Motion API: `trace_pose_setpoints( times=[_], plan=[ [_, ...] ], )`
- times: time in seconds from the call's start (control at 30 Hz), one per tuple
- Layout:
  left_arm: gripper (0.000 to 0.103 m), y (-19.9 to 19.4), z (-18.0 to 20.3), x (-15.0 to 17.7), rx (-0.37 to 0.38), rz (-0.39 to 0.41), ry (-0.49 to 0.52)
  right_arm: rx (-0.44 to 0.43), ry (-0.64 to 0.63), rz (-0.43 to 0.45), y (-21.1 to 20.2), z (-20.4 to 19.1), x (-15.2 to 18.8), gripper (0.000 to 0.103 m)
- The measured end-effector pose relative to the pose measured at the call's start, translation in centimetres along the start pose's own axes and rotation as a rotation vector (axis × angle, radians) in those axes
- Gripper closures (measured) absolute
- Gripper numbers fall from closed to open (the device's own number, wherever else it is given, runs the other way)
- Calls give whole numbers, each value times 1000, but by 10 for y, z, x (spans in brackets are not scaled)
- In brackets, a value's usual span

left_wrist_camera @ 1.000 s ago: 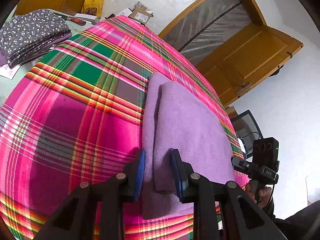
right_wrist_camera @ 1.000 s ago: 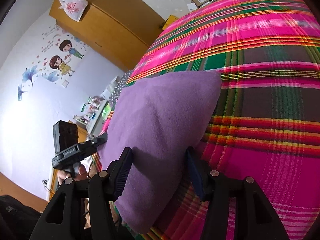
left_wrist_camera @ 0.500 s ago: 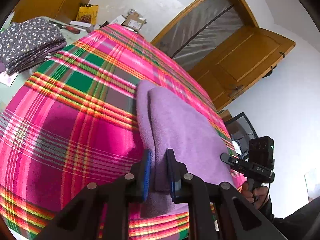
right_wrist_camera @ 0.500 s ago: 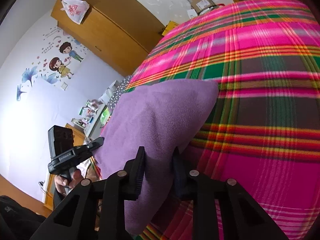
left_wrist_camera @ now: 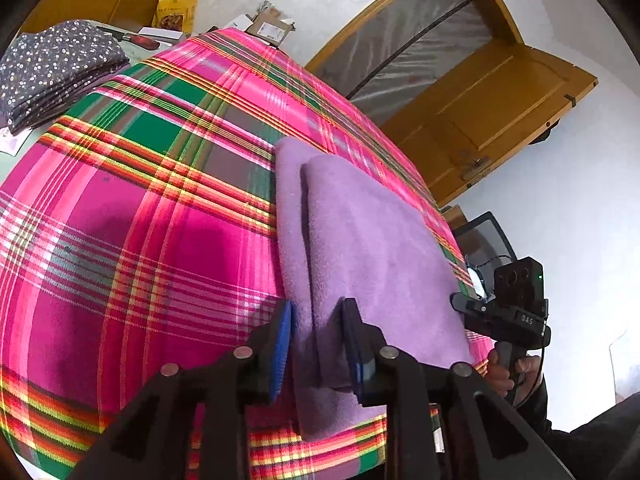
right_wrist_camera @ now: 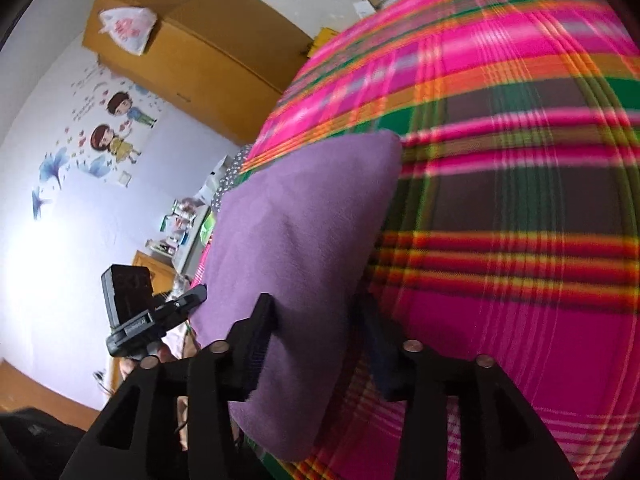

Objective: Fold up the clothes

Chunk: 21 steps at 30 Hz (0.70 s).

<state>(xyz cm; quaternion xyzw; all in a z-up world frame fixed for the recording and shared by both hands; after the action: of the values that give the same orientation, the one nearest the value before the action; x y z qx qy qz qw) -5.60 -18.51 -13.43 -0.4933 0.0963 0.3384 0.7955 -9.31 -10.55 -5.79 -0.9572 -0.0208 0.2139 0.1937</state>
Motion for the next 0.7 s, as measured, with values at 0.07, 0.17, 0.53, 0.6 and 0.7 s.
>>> trace_pose_setpoints(
  times=[0.07, 0.17, 0.53, 0.6, 0.7],
  plan=[
    [75, 3, 0, -2, 15, -6, -7, -6, 2, 0, 0, -1, 0, 56],
    [75, 7, 0, -4, 37, -13, -19, -16, -6, -15, 6, -5, 1, 56],
    [84, 4, 8, -4, 3, 3, 37, 1, -45, -6, 15, -8, -2, 65],
    [85, 0, 12, -6, -2, 15, 52, 11, -56, 5, 14, -10, -3, 69],
    [86, -7, 20, -9, -10, 35, 75, 23, -82, 18, 11, -16, -6, 74]
  ],
)
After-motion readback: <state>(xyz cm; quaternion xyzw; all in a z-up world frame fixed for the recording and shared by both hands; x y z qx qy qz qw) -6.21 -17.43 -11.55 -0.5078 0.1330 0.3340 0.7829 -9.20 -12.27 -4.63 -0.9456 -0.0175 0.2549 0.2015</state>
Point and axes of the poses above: each gripper's, at about its wrist camera, not at the fingertips, and y roughly the way its jaws point, z to its right, x to its underside, the point moved 7 cm from there along y, roughly the way its jaws point, and after that the axes turned 14 degrees about -x, right-handed, at the moved point
